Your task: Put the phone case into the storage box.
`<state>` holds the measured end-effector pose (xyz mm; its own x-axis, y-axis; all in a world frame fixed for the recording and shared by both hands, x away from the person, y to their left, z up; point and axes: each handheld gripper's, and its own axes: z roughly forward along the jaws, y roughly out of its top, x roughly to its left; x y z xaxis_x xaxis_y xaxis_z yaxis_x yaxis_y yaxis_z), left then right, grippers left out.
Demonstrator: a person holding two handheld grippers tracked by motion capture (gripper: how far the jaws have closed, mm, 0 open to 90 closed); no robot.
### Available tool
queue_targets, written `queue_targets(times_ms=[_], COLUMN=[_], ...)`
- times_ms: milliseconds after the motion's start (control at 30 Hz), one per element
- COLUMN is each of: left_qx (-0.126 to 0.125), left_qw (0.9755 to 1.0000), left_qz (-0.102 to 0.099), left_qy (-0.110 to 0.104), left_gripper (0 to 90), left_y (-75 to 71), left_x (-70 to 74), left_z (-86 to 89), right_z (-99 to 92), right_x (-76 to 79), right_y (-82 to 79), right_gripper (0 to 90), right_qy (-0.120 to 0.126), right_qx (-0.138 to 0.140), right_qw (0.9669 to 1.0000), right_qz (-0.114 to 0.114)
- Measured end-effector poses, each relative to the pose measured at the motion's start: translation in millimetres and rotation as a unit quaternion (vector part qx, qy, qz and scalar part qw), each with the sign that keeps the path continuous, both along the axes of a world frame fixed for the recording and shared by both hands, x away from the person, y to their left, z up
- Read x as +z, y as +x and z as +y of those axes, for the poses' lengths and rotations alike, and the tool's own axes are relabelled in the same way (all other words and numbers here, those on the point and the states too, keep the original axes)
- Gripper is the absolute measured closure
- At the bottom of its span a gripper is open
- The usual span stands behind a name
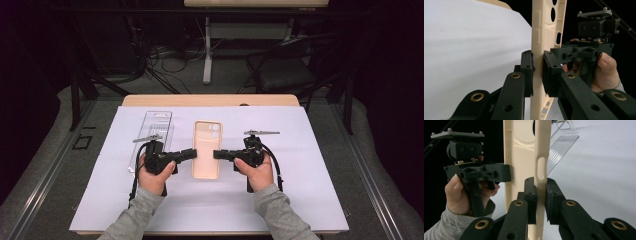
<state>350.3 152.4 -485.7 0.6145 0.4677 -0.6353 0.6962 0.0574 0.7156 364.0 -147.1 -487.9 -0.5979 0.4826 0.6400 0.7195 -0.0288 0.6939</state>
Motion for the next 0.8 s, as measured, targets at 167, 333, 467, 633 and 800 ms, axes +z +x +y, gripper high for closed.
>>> queue_targets(times_ms=[167, 333, 467, 633, 800], left_qx=[0.001, 0.001, 0.004, 0.009, 0.012], left_qw=[1.0000, 1.0000, 1.0000, 0.9999, 0.9997], left_qz=[-0.002, -0.001, -0.003, -0.009, -0.014], left_qy=[-0.002, -0.006, -0.006, 0.005, 0.014], left_gripper=[79.4, 75.0, 72.3, 70.8, 68.6], left_y=[0.3, 1.0, 0.9, 1.1, 2.4], left_x=[0.1, 0.0, 0.5, 0.8, 1.6], left_z=[0.4, 0.9, 1.4, 2.1, 4.6], right_z=[-0.4, 0.0, -1.0, -4.1, -8.5], right_x=[0.2, -0.2, -0.1, 1.1, 2.4], right_y=[0.0, 0.0, 0.1, 0.7, 1.8], right_gripper=[81.6, 81.6, 81.5, 81.5, 81.5], right_qy=[0.001, 0.000, -0.002, -0.003, -0.009], right_qx=[0.001, -0.001, -0.004, -0.012, -0.023], right_qw=[1.0000, 1.0000, 1.0000, 0.9999, 0.9995], right_qz=[-0.001, -0.001, -0.003, -0.010, -0.018])
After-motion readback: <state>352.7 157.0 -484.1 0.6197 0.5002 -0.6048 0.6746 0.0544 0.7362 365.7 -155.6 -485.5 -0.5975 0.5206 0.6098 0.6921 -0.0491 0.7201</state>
